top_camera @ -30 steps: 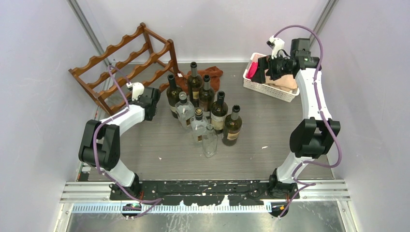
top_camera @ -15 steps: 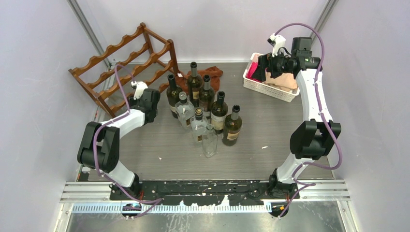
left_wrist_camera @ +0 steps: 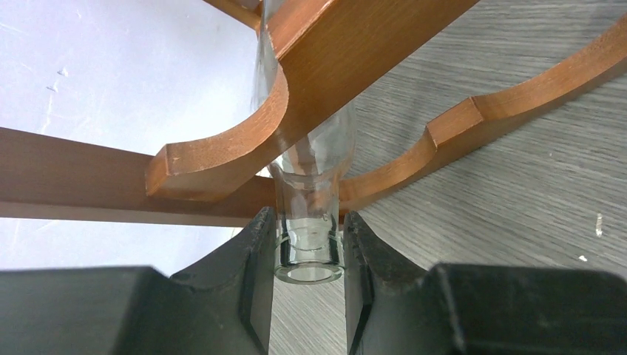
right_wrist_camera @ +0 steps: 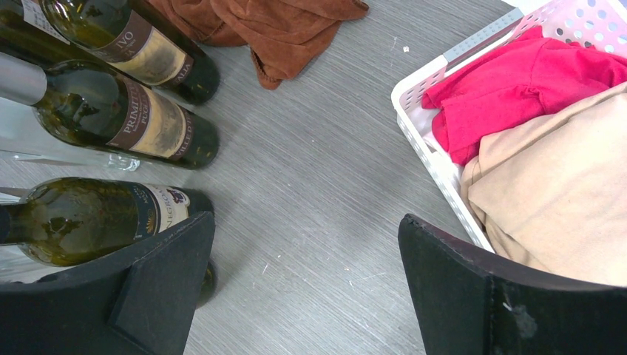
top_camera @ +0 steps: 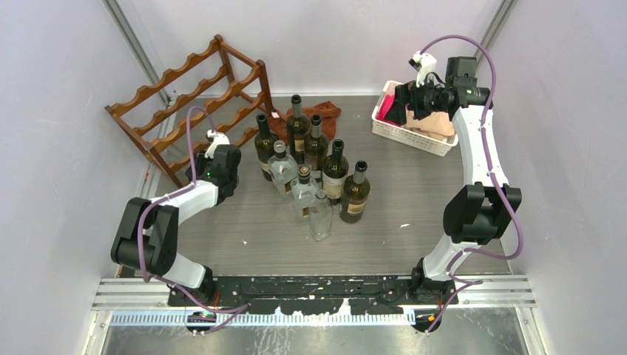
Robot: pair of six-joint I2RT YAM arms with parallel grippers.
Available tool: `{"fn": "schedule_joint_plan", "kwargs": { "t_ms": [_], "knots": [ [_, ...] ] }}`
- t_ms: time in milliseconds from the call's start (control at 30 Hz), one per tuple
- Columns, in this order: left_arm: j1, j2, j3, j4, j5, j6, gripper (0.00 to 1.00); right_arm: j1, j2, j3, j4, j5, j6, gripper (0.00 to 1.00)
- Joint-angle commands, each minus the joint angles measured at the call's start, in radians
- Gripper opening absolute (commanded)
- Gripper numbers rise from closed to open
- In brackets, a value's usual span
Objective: Put the wine bottle on the wine rack
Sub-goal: Place the wine bottle in the wine rack.
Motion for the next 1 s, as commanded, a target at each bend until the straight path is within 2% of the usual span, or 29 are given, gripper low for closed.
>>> {"fn": "schedule_joint_plan", "kwargs": {
  "t_ms": [0, 500, 700, 767, 833, 967],
  "knots": [
    [-0.005, -0.062, -0.028, 0.205, -0.033, 0.144, 0.00, 0.003, -0.022, 0.017, 0.036, -0.009, -0.006, 1.00],
    [-0.059, -0.006, -0.055, 0.417, -0.035, 0.364, 0.00, 0.003, -0.038, -0.011, 0.043, -0.010, -0.009, 1.00],
    [-0.076, 0.068, -0.078, 0.626, -0.056, 0.573, 0.00, 0.003, -0.032, -0.013, 0.043, -0.011, -0.008, 1.00],
    [-0.083, 0.082, -0.074, 0.642, -0.057, 0.592, 0.00, 0.003, -0.030, -0.011, 0.044, -0.011, -0.008, 1.00],
    [-0.091, 0.072, -0.070, 0.610, -0.053, 0.550, 0.00, 0.003, -0.030, -0.013, 0.044, -0.010, -0.008, 1.00],
    [-0.093, 0.027, 0.004, 0.245, 0.022, 0.259, 0.00, 0.003, -0.031, -0.017, 0.051, -0.013, -0.008, 1.00]
  ]
}}
